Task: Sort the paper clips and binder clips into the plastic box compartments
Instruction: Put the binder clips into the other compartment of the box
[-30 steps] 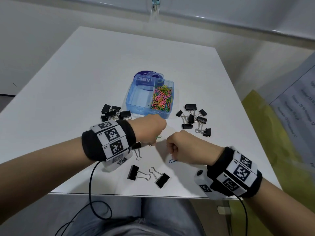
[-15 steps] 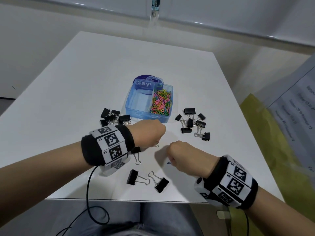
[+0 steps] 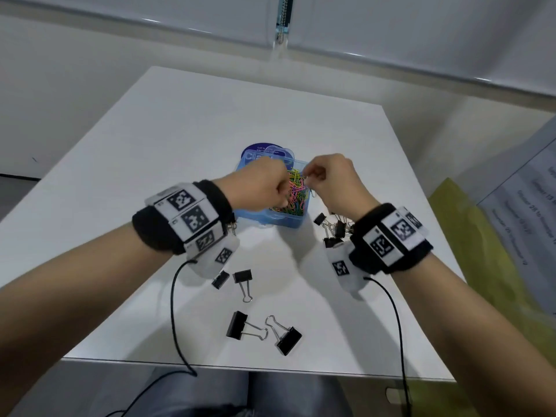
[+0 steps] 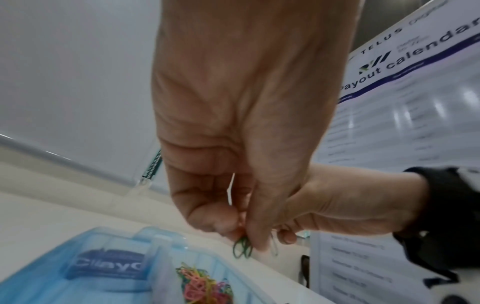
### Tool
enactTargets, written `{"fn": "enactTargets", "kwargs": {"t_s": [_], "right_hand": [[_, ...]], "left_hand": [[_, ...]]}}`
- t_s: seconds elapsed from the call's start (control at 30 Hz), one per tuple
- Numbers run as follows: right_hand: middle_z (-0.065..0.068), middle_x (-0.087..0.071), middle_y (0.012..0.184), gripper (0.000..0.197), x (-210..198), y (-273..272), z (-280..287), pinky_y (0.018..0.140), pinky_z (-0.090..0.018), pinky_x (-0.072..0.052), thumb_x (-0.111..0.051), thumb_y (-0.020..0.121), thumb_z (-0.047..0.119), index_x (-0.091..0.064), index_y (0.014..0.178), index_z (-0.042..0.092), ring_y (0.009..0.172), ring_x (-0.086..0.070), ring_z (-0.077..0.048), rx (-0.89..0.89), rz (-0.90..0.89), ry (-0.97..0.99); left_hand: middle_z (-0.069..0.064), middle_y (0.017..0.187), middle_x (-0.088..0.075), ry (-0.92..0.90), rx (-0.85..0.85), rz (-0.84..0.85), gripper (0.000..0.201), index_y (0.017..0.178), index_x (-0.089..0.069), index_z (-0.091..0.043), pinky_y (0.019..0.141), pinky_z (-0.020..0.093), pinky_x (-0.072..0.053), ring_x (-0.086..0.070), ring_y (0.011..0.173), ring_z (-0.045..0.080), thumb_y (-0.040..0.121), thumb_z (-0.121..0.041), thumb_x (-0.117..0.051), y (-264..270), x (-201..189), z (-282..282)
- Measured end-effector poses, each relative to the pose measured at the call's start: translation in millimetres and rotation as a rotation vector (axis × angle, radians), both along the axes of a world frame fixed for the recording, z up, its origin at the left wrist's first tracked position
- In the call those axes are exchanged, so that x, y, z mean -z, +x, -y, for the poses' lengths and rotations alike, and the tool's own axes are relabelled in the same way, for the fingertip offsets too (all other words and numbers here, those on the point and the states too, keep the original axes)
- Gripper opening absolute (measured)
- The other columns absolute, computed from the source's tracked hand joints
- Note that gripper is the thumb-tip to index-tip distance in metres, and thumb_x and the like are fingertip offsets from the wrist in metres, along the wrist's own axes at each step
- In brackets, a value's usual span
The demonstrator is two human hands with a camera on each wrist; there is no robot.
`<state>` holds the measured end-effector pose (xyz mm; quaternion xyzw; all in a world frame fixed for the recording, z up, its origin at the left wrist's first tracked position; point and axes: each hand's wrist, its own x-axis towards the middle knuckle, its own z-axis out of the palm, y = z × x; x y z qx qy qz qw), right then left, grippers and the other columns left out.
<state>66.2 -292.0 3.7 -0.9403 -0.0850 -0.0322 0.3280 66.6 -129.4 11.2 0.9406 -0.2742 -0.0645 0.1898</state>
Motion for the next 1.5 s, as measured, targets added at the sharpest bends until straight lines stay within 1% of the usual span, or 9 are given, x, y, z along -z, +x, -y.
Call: {"fn": "enactTargets", "kwargs": {"t_s": [0.17, 0.27, 0.47, 0.6, 0.83, 1.03, 1.2, 1.33, 1.5], "right_hand": [[-0.006, -0.062, 0.084, 0.014, -3, -3, 6, 0.051, -0.007, -0.039, -0.065, 0.08, 0.003, -0.067, 0.093, 0.008, 0.068, -0.053, -0.015, -0.008, 0.014, 0.07], [-0.008, -0.065, 0.091, 0.016, -6, -37, 4, 0.053, -0.009, -0.04, -0.073, 0.076, 0.009, -0.066, 0.09, 0.013, 0.068, -0.053, -0.014, -0.192, -0.118, 0.013], [0.0, -0.052, 0.108, 0.053, 9, -125, -21, 0.075, -0.033, -0.046, -0.077, 0.067, 0.045, -0.053, 0.107, 0.02, 0.087, -0.054, -0.02, -0.58, -0.42, -0.517], [-0.004, -0.046, 0.107, 0.045, 26, -144, -33, 0.065, -0.033, -0.038, -0.074, 0.072, 0.033, -0.047, 0.103, 0.015, 0.075, -0.043, -0.023, -0.616, -0.434, -0.623], [-0.014, -0.055, 0.104, 0.013, 26, -114, -29, 0.066, -0.032, -0.031, -0.051, 0.081, 0.007, -0.048, 0.094, 0.009, 0.09, -0.053, -0.033, -0.511, -0.276, -0.654], [-0.007, -0.053, 0.109, 0.044, 14, -100, -41, 0.08, -0.044, -0.047, -0.056, 0.078, 0.005, -0.052, 0.121, 0.016, 0.1, -0.053, -0.029, -0.594, -0.109, -0.489], [-0.008, -0.05, 0.117, 0.053, 32, -103, -65, 0.076, -0.045, -0.049, -0.049, 0.082, -0.002, -0.051, 0.129, 0.02, 0.104, -0.05, -0.03, -0.782, -0.133, -0.551], [-0.006, -0.053, 0.113, 0.048, 41, -102, -67, 0.071, -0.043, -0.047, -0.05, 0.082, -0.003, -0.052, 0.125, 0.018, 0.099, -0.049, -0.029, -0.754, -0.076, -0.592], [-0.005, -0.056, 0.105, 0.033, 41, -98, -63, 0.066, -0.041, -0.043, -0.056, 0.082, 0.003, -0.053, 0.113, 0.013, 0.096, -0.048, -0.029, -0.708, -0.018, -0.648]], "left_hand": [[-0.002, 0.072, -0.061, -0.218, -0.154, -0.044, 0.02, 0.093, -0.069, 0.0, 0.051, 0.009, -0.037, -0.048, 0.059, 0.004, 0.081, -0.015, -0.071, 25, 5, 6], [0.006, 0.095, -0.067, -0.223, -0.178, 0.003, 0.03, 0.102, -0.065, -0.006, 0.06, 0.014, -0.039, -0.049, 0.065, 0.007, 0.08, -0.026, -0.072, 30, 8, -7], [0.017, 0.127, -0.055, 0.11, -0.364, -0.053, 0.064, 0.13, -0.049, -0.007, 0.091, 0.034, -0.042, -0.055, 0.107, 0.03, 0.08, -0.043, -0.069, 23, 7, -76], [0.013, 0.132, -0.049, 0.278, -0.445, -0.312, 0.079, 0.137, -0.041, -0.013, 0.093, 0.038, -0.046, -0.057, 0.113, 0.029, 0.074, -0.05, -0.073, 9, 17, -113], [0.0, 0.092, -0.056, 0.141, -0.363, -0.467, 0.061, 0.114, -0.051, -0.013, 0.061, 0.029, -0.057, -0.067, 0.066, 0.022, 0.064, -0.019, -0.085, -12, 37, -104], [0.002, 0.091, -0.048, 0.08, -0.33, -0.469, 0.052, 0.102, -0.048, -0.017, 0.055, 0.031, -0.058, -0.069, 0.073, 0.031, 0.066, -0.01, -0.084, -22, 48, -91], [0.002, 0.086, -0.054, 0.051, -0.324, -0.463, 0.041, 0.095, -0.052, -0.013, 0.049, 0.025, -0.055, -0.063, 0.064, 0.02, 0.068, -0.009, -0.082, -21, 49, -87], [0.001, 0.083, -0.054, 0.034, -0.348, -0.453, 0.034, 0.089, -0.052, -0.013, 0.047, 0.022, -0.053, -0.063, 0.062, 0.018, 0.071, -0.007, -0.08, -19, 49, -89], [0.008, 0.086, -0.06, -0.055, -0.361, -0.449, 0.033, 0.085, -0.054, -0.014, 0.062, 0.04, -0.061, -0.07, 0.069, 0.032, 0.069, -0.002, -0.08, -17, 48, -91]]}}
